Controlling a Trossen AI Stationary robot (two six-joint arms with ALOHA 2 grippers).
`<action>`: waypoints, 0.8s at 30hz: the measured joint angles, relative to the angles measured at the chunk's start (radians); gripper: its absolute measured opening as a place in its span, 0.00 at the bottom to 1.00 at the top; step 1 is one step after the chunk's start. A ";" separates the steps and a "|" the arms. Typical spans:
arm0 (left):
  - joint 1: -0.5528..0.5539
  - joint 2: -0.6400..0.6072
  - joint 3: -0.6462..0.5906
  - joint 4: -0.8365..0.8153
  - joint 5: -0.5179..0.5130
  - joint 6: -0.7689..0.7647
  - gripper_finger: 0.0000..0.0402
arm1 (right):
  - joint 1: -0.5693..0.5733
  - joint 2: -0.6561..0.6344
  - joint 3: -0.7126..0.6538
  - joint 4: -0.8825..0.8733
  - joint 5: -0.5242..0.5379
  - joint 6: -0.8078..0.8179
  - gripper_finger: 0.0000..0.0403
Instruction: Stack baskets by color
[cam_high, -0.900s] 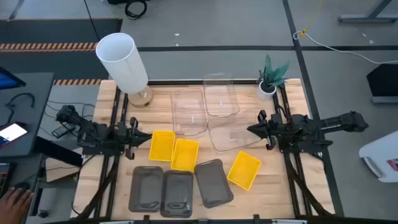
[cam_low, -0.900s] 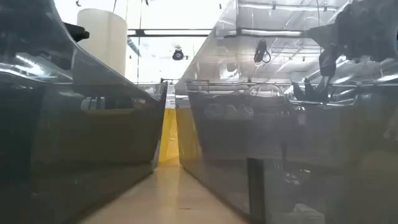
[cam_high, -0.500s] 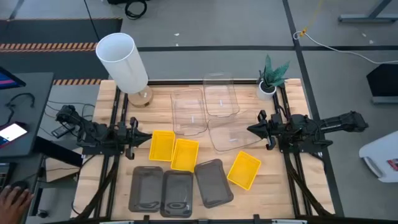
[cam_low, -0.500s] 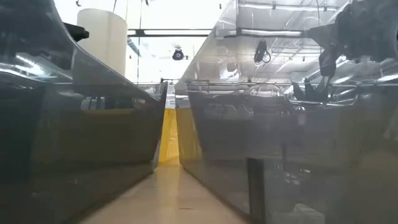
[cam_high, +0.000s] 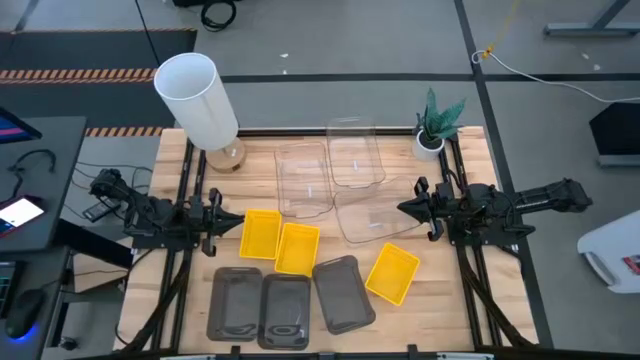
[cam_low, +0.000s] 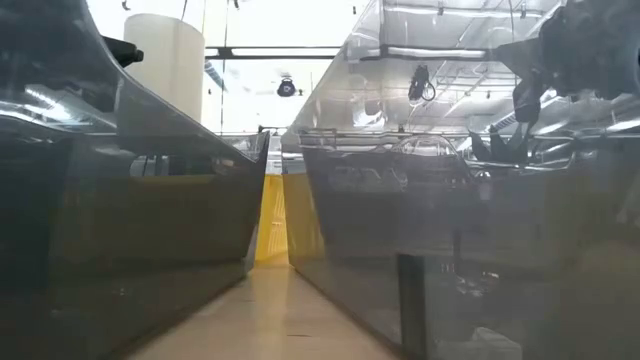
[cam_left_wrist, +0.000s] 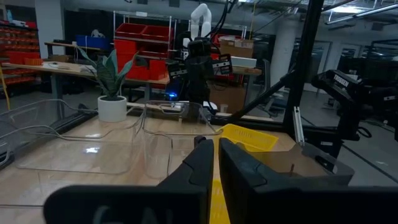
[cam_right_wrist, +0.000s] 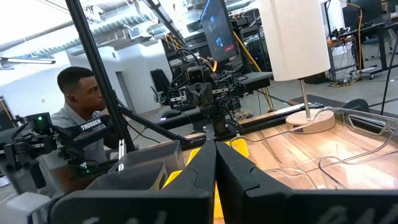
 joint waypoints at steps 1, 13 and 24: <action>0.000 0.000 0.000 0.000 0.000 0.000 0.07 | 0.000 0.000 0.000 0.000 0.000 0.000 0.03; 0.000 0.000 0.000 0.000 0.000 0.000 0.08 | 0.000 0.000 0.000 0.000 0.000 0.000 0.03; 0.000 0.000 0.000 0.000 0.000 0.000 0.08 | 0.000 0.000 0.000 0.000 0.000 0.000 0.03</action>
